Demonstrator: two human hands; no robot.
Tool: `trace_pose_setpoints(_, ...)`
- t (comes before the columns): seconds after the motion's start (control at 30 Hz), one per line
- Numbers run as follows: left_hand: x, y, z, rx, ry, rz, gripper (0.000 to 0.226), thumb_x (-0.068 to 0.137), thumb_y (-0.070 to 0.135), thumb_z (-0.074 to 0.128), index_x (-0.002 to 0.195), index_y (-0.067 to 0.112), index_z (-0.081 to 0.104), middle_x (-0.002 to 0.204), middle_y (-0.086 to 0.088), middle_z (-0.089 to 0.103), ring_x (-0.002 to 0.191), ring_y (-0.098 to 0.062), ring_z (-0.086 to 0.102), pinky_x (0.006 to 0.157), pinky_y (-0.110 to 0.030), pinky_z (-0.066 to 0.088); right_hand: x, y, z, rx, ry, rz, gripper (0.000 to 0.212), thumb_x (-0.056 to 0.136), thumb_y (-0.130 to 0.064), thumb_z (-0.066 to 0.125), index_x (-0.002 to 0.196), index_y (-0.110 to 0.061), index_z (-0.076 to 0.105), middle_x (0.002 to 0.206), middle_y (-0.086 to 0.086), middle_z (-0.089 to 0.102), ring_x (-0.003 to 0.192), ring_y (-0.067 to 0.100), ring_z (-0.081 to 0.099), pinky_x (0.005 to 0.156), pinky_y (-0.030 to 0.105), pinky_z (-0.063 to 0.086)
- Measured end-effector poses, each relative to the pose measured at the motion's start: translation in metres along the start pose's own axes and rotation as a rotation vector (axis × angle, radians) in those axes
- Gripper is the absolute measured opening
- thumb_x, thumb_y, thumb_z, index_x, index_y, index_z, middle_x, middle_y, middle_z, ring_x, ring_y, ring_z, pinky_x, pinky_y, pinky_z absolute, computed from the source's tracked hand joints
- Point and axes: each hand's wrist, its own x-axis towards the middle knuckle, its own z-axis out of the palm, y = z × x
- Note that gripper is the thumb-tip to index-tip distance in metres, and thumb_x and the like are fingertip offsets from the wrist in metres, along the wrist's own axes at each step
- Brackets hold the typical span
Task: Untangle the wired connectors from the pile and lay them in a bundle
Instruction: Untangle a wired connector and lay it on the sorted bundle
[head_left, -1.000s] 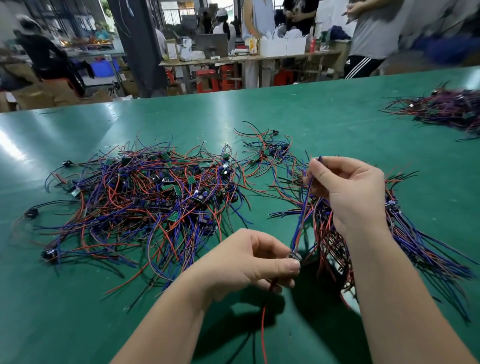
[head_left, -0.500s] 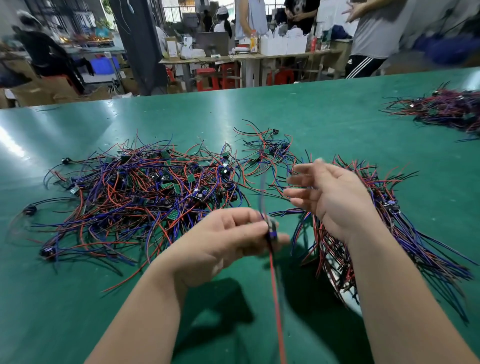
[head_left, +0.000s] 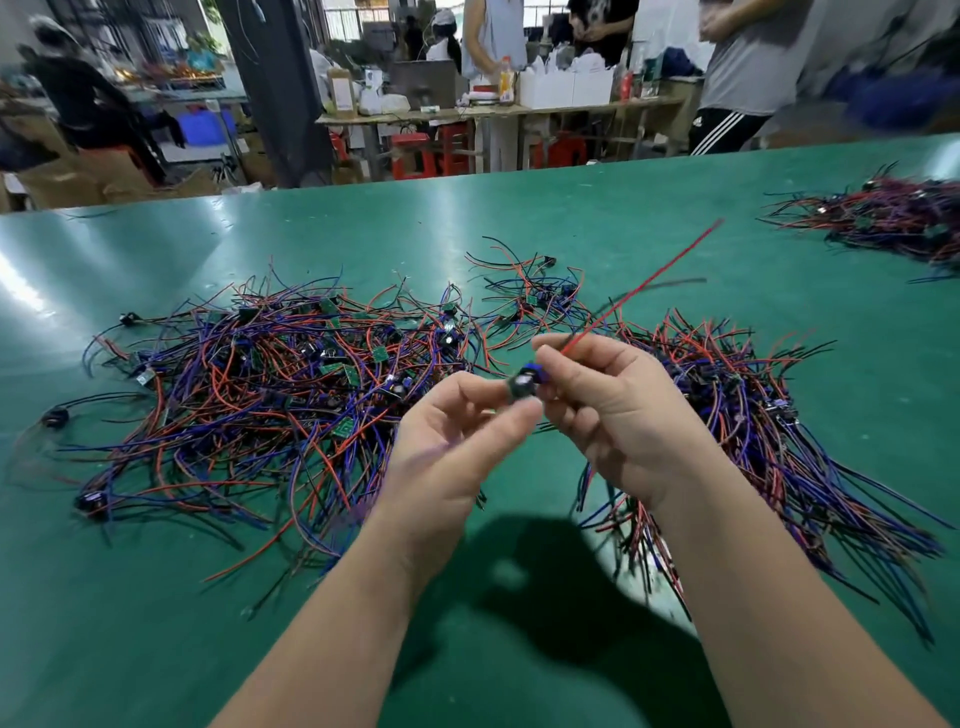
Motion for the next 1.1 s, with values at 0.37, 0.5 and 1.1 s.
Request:
trace_pose_setpoints(0.37, 0.001, -0.001, -0.008, 0.136, 0.046, -0.127, 0.02, 0.058, 0.02, 0.081, 0.075, 0.009, 0.076, 0.069, -0.008, 0.073, 0.059, -0.012, 0.067, 0.058, -0.023, 0.056, -0.002, 0.005, -0.005, -0.357, 0.019, 0.023, 0.007, 0.059, -0.011, 0.079, 0.059, -0.012, 0.073, 0.057, 0.003, 0.063, 0.043, 0.007, 0.048, 0.041, 0.014, 0.035)
trace_pose_setpoints(0.5, 0.001, 0.003, -0.011, 0.156, -0.029, -0.304, 0.024, 0.053, 0.018, 0.077, 0.073, 0.006, 0.072, 0.067, -0.013, 0.071, 0.056, -0.015, 0.067, 0.056, -0.025, 0.057, 0.002, 0.002, -0.009, -0.339, 0.15, -0.032, 0.013, 0.072, -0.006, 0.075, 0.061, -0.011, 0.069, 0.054, 0.0, 0.062, 0.042, 0.005, 0.048, 0.04, 0.014, 0.036)
trace_pose_setpoints(1.1, -0.002, -0.001, -0.018, 0.366, -0.337, -0.57, 0.005, 0.071, 0.014, 0.08, 0.072, 0.013, 0.074, 0.072, -0.007, 0.071, 0.062, -0.012, 0.066, 0.057, -0.02, 0.053, 0.006, -0.034, -0.044, 0.107, 0.648, -0.327, 0.027, 0.102, -0.03, 0.038, 0.091, -0.013, 0.056, 0.069, 0.006, 0.068, 0.057, 0.016, 0.067, 0.053, 0.022, 0.051)
